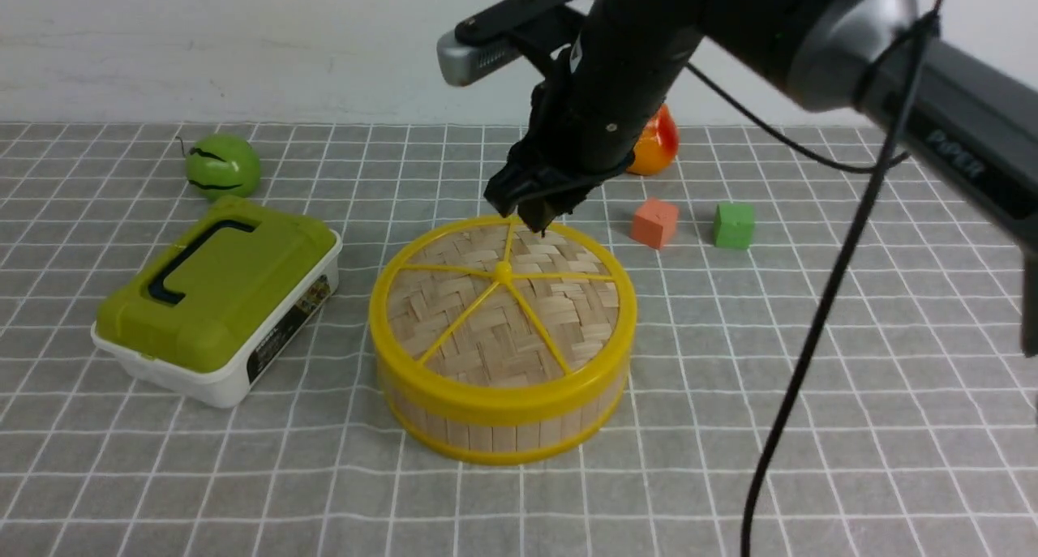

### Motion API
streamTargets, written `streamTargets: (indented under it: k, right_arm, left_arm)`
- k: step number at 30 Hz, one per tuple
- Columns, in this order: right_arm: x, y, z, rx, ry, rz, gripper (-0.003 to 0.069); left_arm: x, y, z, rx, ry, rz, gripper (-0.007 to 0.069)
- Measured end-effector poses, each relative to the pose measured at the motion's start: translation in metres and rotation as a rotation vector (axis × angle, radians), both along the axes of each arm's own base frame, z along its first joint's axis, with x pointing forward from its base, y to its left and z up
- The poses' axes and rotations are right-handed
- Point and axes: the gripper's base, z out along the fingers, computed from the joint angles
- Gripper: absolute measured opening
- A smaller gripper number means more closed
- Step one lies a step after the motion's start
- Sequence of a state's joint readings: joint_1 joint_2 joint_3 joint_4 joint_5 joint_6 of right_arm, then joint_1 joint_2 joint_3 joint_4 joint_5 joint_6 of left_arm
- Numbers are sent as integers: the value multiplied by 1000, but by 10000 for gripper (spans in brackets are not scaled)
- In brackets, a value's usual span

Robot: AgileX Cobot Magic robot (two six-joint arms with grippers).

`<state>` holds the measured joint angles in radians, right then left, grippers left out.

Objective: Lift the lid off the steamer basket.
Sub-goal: Use the right arm to lift the lid of the steamer

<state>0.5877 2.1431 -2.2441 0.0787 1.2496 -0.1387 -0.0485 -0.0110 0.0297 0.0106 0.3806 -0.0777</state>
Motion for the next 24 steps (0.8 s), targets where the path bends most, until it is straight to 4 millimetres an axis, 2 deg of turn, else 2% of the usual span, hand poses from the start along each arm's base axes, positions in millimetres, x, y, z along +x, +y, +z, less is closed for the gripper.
streamTargets:
  k: [3, 6, 9, 14, 18, 20, 24]
  right_arm:
    - [10, 7, -20, 16, 15, -25, 427]
    - [17, 13, -33, 38, 24, -44, 464]
    - [22, 18, -47, 45, 39, -50, 465]
    - [27, 22, -66, 38, 65, -52, 408]
    - [28, 24, -69, 47, 71, -52, 352]
    - [28, 24, -69, 50, 74, -52, 304]
    - [29, 25, -68, 56, 70, -52, 159]
  left_arm:
    - [0, 0, 0, 0, 0, 0, 239]
    - [0, 0, 0, 0, 0, 0, 239]
    - [0, 0, 0, 0, 0, 0, 239]
    - [0, 0, 0, 0, 0, 0, 239]
    - [0, 0, 0, 0, 0, 0, 239]
    - [0, 0, 0, 0, 0, 0, 239]
    - [0, 0, 0, 0, 0, 0, 239]
